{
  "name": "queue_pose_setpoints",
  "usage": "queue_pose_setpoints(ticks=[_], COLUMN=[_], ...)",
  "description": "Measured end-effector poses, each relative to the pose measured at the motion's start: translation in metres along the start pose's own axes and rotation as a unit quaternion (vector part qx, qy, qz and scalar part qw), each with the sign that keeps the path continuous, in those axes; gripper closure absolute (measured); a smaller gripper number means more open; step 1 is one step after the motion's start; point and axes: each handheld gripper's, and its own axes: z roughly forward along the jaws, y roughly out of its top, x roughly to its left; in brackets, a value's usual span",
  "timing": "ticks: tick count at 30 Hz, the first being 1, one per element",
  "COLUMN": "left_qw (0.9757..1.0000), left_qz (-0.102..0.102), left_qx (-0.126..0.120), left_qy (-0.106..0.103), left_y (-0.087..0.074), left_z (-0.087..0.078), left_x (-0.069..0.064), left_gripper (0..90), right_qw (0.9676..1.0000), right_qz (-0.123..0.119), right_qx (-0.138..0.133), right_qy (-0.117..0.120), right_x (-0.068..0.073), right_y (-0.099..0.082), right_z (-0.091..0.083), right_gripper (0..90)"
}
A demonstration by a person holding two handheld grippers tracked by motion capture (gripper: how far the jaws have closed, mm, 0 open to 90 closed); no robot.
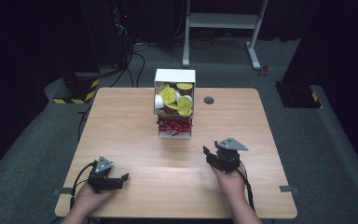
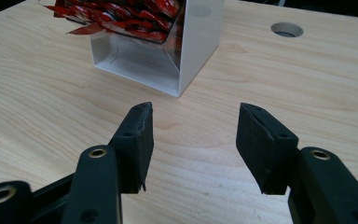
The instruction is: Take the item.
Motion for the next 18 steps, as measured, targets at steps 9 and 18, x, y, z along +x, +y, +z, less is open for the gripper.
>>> queue_pose_setpoints(ticks=[9, 18], left_qw=[1.0, 1.0], left_qz=[0.0, 0.0], left_qx=[0.0, 0.0], left_qy=[0.001, 0.0], left_y=[0.0, 0.0], left_z=[0.0, 0.0], left_x=[0.0, 0.0], left_gripper=[14.3, 14.3], right_qw=[0.9998, 0.9995], right_qz=[-0.017, -0.029], right_qx=[0.0, 0.012], right_qy=[0.007, 0.004], right_x=[0.007, 0.012], right_y=[0.011, 0.02], right_z=[0.006, 0.012], right_gripper=[46.0, 46.9])
